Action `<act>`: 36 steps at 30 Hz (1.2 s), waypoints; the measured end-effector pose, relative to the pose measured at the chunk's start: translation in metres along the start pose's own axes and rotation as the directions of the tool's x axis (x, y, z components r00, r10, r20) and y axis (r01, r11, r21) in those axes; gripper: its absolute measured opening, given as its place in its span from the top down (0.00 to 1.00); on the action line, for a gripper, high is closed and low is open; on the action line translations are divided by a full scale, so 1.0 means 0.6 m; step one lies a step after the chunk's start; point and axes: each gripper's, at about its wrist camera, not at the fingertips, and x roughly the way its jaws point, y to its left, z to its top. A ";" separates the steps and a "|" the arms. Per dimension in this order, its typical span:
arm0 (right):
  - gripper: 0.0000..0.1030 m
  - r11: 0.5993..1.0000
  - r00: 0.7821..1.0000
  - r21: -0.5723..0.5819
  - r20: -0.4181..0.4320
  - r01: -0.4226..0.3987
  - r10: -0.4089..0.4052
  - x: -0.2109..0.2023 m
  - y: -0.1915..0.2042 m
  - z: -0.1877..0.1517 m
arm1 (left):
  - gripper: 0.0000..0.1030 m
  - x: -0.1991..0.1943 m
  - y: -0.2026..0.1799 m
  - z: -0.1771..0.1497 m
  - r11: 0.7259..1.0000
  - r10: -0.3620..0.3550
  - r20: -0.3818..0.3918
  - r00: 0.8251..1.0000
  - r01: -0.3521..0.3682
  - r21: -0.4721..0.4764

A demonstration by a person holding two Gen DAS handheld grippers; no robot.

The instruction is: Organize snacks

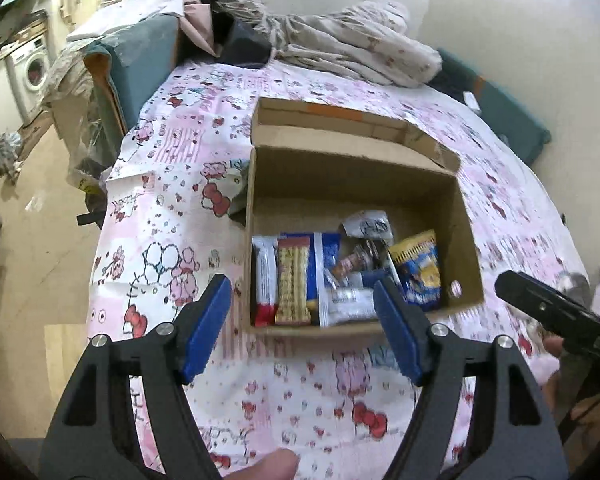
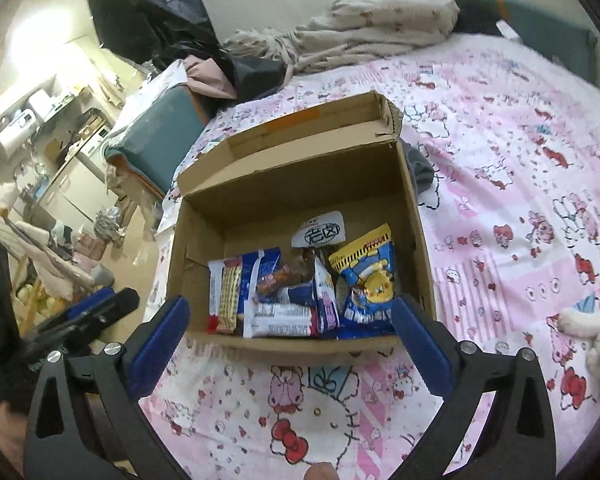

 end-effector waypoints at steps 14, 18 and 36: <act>0.00 0.995 0.992 -0.014 0.084 0.098 -0.097 -0.042 0.021 -0.079 | 0.00 -0.057 -0.004 -0.069 0.999 0.049 0.099 0.994 -0.050 0.014; 0.00 0.982 0.980 -0.086 0.127 0.168 -0.156 -0.044 0.039 -0.084 | 0.00 -0.058 0.000 -0.077 0.994 0.109 0.124 0.986 -0.111 0.008; 0.00 0.964 0.970 -0.139 0.119 0.227 -0.212 -0.025 0.052 -0.093 | 0.00 -0.044 0.001 -0.084 0.991 0.132 0.091 0.987 -0.134 0.012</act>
